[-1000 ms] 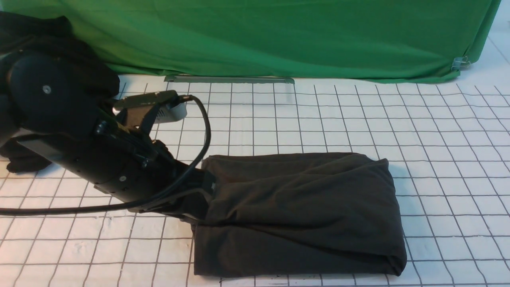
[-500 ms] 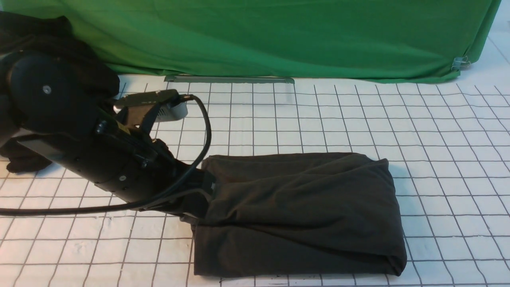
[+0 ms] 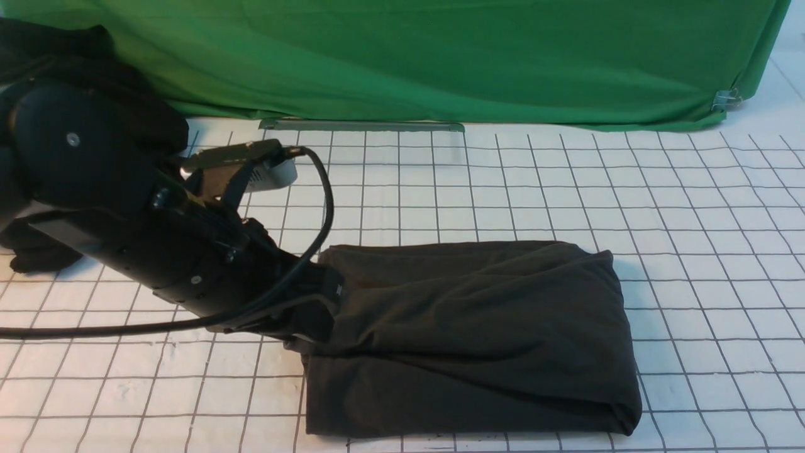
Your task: Fold a long-sleeved shirt over a white checkered tablecloth.
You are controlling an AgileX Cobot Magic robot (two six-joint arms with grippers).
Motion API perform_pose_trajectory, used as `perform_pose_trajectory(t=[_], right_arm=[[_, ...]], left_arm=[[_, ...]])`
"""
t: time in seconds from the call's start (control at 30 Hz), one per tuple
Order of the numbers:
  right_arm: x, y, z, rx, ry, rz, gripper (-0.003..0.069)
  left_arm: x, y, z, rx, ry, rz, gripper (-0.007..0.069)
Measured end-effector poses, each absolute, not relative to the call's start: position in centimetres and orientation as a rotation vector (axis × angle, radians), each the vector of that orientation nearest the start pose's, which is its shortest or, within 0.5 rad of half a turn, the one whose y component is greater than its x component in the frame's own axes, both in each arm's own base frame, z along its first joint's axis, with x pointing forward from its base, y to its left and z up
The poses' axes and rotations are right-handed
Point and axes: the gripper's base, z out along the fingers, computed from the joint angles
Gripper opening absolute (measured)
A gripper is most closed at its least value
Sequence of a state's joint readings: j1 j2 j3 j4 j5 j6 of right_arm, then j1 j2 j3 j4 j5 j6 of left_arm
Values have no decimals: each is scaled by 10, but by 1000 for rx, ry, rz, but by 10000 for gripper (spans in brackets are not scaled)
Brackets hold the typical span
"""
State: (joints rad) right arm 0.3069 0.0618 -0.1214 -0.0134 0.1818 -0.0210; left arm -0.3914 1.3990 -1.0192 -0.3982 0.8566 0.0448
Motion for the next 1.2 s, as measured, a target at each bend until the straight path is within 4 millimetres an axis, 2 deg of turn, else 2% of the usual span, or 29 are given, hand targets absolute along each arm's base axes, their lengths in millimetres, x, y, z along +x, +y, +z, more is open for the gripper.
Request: perform_pose_trajectory(t=[0.03,0.07,0.1,0.2,0.23,0.37,0.4,0.43,0.5,0.57,0.6,0.73,0.83,0.9,1.0,1.03,1.1,1.2], right_arm=[[55,14,222,-239,1616,154,91],[55,13,220,-235,1619,149,92],[56,11,208,-218,1650,92,97],[57,6,193,-199,1702,4,104],[57,6,193,-198,1701,0,104],[56,4,190,-187,1719,-32,115],[56,4,190,-185,1719,-34,117],[56,4,190,-185,1720,-34,122],[56,4,190,-185,1719,-35,124],[56,4,190,-185,1719,-35,131],[56,4,190,-185,1719,-35,131],[56,4,190,-185,1719,-35,142],[56,4,190,-185,1719,-35,151],[56,4,190,-185,1719,-35,156],[56,4,190,-184,1719,-34,160],[56,4,190,-184,1719,-34,161],[56,4,190,-184,1719,-34,167],[56,4,190,-184,1719,-34,173]], left_arm=[[245,-130,279,320,2703,-584,237],[245,-130,279,318,2699,-584,237],[246,-130,279,316,2693,-583,236],[246,-130,280,310,2689,-584,212],[246,-130,280,309,2687,-584,209],[247,-130,281,269,2682,-592,117],[247,-130,282,266,2679,-594,91],[244,-128,287,271,2659,-589,32],[241,-126,292,277,2637,-585,16],[228,-118,315,297,2541,-568,-2],[226,-118,316,300,2533,-564,-3],[195,-102,352,325,2366,-546,-6],[166,-87,364,327,2245,-527,-6],[148,-78,364,309,2163,-533,-6],[123,-67,353,231,2010,-589,-5],[119,-65,355,220,1971,-596,-5],[102,-55,347,150,1810,-628,-6],[82,-43,338,117,1665,-625,-6]])
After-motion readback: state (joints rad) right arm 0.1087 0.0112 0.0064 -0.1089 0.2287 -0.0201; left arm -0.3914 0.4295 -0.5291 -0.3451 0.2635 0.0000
